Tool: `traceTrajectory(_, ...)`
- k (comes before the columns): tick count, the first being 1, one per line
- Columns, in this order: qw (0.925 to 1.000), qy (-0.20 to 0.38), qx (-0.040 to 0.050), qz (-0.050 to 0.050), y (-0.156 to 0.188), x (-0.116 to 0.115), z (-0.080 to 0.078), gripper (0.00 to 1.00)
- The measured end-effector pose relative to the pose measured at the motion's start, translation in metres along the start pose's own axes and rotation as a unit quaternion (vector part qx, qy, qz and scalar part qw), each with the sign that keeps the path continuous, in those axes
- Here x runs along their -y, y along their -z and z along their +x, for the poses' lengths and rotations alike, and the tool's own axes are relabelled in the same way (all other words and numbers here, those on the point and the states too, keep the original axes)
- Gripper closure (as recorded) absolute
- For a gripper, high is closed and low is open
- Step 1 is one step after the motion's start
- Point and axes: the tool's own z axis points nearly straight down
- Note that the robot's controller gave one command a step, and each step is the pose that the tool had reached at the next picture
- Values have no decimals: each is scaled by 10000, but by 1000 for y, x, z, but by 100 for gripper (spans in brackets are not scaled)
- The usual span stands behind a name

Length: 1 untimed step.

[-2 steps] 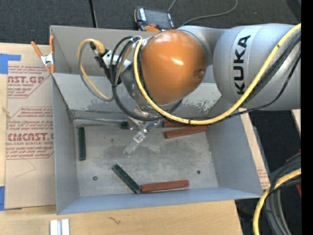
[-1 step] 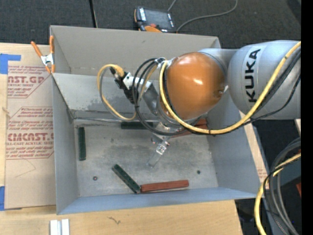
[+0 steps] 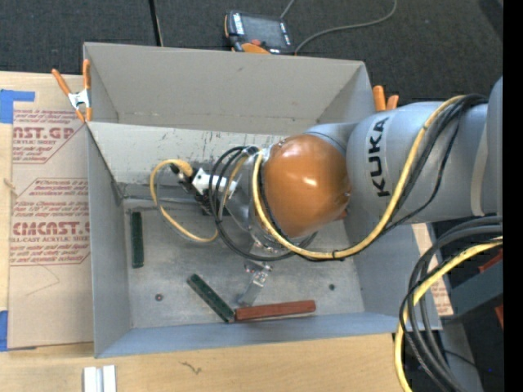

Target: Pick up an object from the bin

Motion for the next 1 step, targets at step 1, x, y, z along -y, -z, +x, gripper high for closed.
traceTrajectory(1, 9842, 1770, -39, 17, 78, -11, 7, 0)
